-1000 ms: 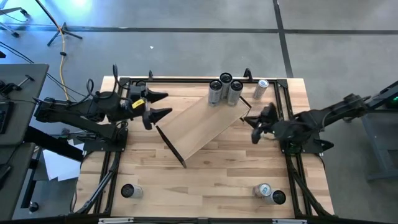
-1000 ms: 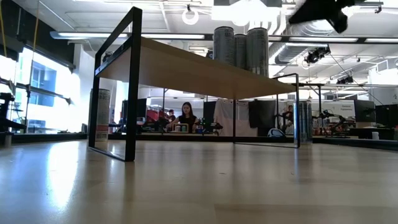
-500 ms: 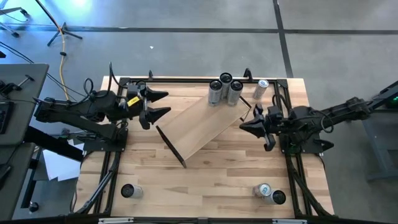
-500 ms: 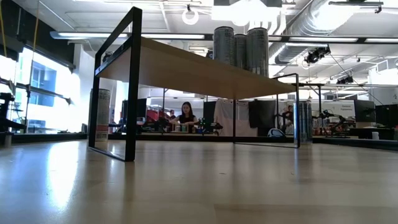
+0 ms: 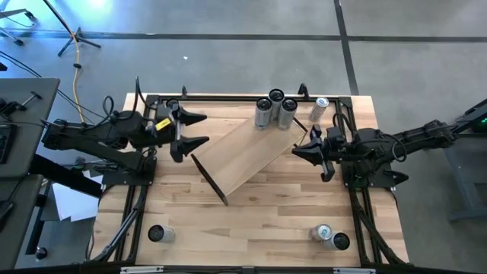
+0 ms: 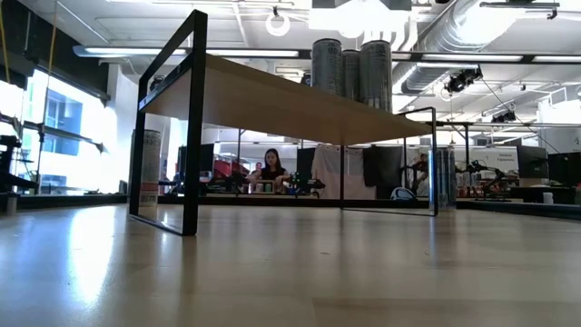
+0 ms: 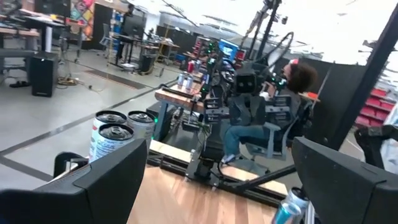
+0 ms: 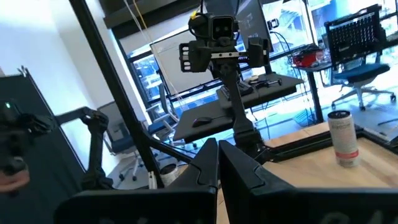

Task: Place canned beverage on shelf
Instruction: Put the white-blue soda can on the shelf and align it with the other white-blue soda can

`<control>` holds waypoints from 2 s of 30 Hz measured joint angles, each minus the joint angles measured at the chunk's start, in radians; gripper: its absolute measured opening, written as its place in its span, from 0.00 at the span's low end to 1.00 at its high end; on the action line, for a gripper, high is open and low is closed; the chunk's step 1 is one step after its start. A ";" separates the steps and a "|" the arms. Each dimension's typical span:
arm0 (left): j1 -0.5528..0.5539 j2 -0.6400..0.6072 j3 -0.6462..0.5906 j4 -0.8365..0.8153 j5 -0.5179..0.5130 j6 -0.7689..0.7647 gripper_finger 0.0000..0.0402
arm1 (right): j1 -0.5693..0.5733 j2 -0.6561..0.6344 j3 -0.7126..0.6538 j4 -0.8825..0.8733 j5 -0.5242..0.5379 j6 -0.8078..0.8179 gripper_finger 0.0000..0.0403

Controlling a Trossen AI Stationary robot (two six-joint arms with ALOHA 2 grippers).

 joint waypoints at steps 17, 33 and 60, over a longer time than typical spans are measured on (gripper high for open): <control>-0.002 0.000 0.000 -0.003 0.093 -0.087 0.92 | 0.000 0.000 0.000 -0.001 0.051 0.069 0.00; -0.151 0.168 0.214 -0.287 0.114 -0.514 0.92 | 0.000 0.000 0.000 -0.148 0.049 0.034 0.00; -0.678 0.530 0.708 -1.509 0.239 -1.283 0.92 | 0.001 0.000 0.001 -0.293 0.182 0.173 0.00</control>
